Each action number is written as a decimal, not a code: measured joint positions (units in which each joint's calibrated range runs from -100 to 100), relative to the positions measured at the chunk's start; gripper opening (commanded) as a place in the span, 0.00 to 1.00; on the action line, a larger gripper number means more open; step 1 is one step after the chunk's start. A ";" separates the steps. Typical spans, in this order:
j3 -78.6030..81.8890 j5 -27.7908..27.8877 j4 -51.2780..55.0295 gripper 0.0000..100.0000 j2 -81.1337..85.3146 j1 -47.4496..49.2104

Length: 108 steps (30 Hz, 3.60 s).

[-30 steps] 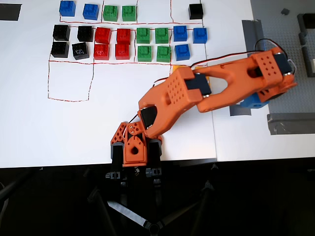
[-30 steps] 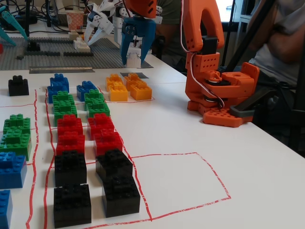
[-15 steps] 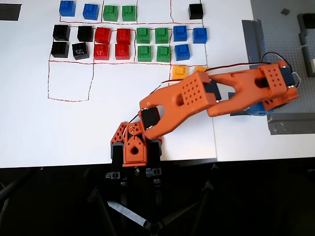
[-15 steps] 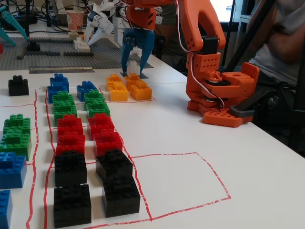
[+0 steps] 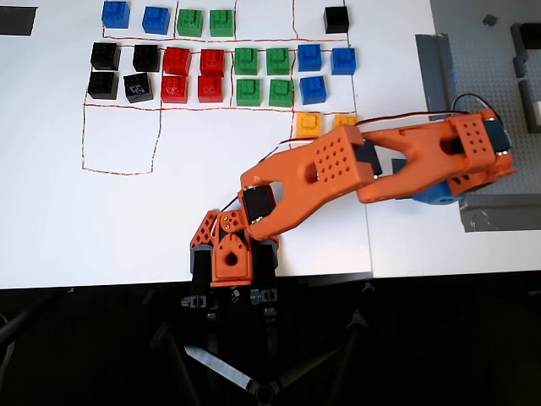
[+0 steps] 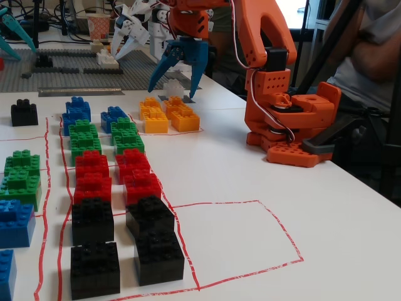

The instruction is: Grab the block and put it in the grey marker

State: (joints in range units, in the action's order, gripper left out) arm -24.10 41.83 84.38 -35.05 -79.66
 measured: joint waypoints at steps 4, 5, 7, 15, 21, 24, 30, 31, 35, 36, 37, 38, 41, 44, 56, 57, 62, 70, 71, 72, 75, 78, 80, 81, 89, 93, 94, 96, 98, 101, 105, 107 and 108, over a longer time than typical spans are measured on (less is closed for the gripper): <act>-3.60 0.54 6.01 0.43 0.09 0.00; -4.86 0.68 7.85 0.43 0.17 0.00; -5.94 0.68 11.05 0.42 0.35 0.00; -0.90 -1.66 14.10 0.27 15.59 3.54; 11.15 -6.45 14.10 0.15 25.77 12.56; 17.45 -9.72 14.10 0.09 30.56 17.16; 26.08 -17.92 14.18 0.04 36.83 28.39; 27.43 -19.34 14.18 0.04 37.70 30.34; 32.37 -24.57 14.10 0.03 41.18 38.74; 33.36 -25.74 14.10 0.03 41.97 40.87; 34.35 -27.06 14.02 0.01 42.40 43.08; 34.98 -28.33 13.78 0.00 42.40 45.20; 37.41 -31.40 12.58 0.00 42.40 50.51; 39.57 -33.99 12.01 0.00 44.84 55.02; 42.00 -46.15 7.69 0.00 48.93 74.92; 42.63 -47.13 6.81 0.00 48.93 76.78; 45.95 -50.26 2.64 0.00 48.93 80.76; 47.84 -51.97 -1.12 0.00 48.76 83.77; 47.84 -52.01 -1.20 0.00 48.76 83.59; 47.84 -52.01 -1.20 0.00 48.76 83.59; 47.75 -52.01 -1.28 0.00 48.67 83.77; 47.75 -52.01 -1.60 0.00 48.59 84.03; 47.75 -52.01 -1.76 0.00 48.59 84.30; 47.75 -52.01 -1.92 0.00 47.71 84.39; 43.08 -52.06 -2.40 0.00 41.27 84.39; 41.82 -52.01 -2.16 0.00 41.27 84.39; 41.82 -52.01 -2.16 0.00 41.27 84.39; 41.82 -52.01 -1.84 0.00 41.27 84.39; 41.82 -52.01 -1.44 0.00 41.27 84.39; 41.82 -52.01 -1.44 0.00 41.27 83.59; 41.55 -52.01 -1.44 0.00 41.27 83.59; 41.46 -52.01 -1.44 0.00 41.27 83.59; 41.46 -52.01 -1.44 0.00 41.27 83.68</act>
State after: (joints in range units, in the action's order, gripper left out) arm 17.36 -10.18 82.94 6.23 4.02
